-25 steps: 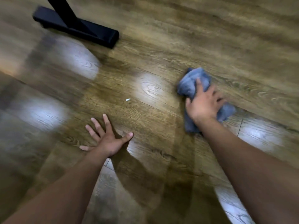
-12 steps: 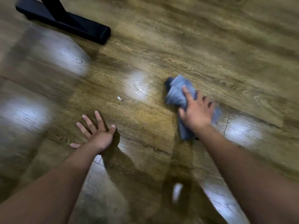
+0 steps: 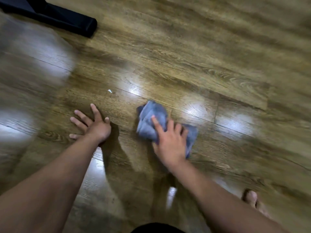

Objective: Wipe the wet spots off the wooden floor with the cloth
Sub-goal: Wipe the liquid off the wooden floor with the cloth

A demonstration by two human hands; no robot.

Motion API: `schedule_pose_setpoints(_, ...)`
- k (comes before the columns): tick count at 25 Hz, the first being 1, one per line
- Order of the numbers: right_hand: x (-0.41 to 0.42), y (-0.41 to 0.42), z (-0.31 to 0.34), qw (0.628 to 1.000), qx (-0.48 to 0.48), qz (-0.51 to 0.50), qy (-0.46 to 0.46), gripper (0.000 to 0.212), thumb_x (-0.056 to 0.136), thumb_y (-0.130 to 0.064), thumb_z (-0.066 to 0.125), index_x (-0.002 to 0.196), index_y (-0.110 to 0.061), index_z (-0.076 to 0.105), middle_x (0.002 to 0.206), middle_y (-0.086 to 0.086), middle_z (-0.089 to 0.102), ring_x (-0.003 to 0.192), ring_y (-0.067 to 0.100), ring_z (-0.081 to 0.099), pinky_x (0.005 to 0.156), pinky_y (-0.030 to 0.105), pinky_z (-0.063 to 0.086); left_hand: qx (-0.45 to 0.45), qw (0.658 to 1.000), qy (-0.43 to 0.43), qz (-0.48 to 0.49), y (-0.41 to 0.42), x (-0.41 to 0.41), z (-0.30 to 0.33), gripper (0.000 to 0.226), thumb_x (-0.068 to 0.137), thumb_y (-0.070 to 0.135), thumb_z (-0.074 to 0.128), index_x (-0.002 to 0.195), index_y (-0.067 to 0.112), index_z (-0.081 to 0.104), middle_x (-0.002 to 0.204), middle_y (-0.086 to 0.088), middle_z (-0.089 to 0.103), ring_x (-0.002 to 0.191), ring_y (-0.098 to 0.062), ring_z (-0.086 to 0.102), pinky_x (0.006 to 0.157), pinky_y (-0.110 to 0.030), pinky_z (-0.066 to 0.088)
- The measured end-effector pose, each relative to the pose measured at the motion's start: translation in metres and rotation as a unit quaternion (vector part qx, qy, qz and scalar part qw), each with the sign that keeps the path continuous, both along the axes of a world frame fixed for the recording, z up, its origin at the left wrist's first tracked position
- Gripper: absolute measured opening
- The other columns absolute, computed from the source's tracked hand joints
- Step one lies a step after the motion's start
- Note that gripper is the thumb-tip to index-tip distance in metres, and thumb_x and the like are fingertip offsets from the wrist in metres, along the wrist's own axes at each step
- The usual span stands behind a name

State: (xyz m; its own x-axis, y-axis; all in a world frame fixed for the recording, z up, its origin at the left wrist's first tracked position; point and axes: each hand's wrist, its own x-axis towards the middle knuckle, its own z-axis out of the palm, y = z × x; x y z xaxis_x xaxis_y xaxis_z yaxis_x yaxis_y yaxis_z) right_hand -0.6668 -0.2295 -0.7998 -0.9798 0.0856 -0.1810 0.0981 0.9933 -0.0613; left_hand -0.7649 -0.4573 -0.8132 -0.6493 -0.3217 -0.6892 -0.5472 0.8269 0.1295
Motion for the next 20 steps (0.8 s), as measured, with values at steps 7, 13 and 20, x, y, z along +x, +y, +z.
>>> schedule_pose_setpoints(7, 0.042, 0.038, -0.005, 0.964, -0.004, 0.267, -0.007, 0.086, 0.078, -0.056, 0.054, 0.155, -0.04, 0.021, 0.144, 0.011, 0.044, 0.111, 0.035, 0.044, 0.098, 0.052, 0.033, 0.027, 0.996, 0.034, -0.072, 0.078, 0.015, 0.004, 0.071, 0.101, 0.064, 0.032, 0.157, 0.049, -0.008, 0.161, -0.008, -0.037, 0.146, -0.037, -0.036, 0.111, -0.074, -0.012)
schedule_pose_setpoints(13, 0.006, 0.207, 0.013, 0.992, 0.066, -0.086, -0.068, 0.078, 0.088, -0.059, 0.052, 0.155, -0.037, 0.018, 0.136, 0.013, 0.04, 0.114, 0.04, 0.046, 0.093, 0.051, 0.039, 0.018, 0.991, -0.036, -0.13, 0.085, 0.015, 0.004, 0.096, 0.084, 0.087, 0.031, 0.146, 0.051, -0.034, 0.15, -0.003, -0.054, 0.14, -0.037, -0.046, 0.105, -0.078, -0.014)
schedule_pose_setpoints(20, 0.035, 0.316, 0.056, 0.975, 0.071, -0.046, -0.204, 0.076, 0.087, -0.051, 0.061, 0.146, -0.04, 0.013, 0.135, 0.01, 0.035, 0.12, 0.04, 0.043, 0.095, 0.055, 0.04, -0.018, 0.948, 0.059, -0.312, 0.163, 0.021, 0.016, 0.069, 0.102, 0.059, 0.032, 0.157, 0.047, -0.008, 0.16, 0.002, -0.04, 0.147, -0.03, -0.038, 0.107, -0.075, -0.016)
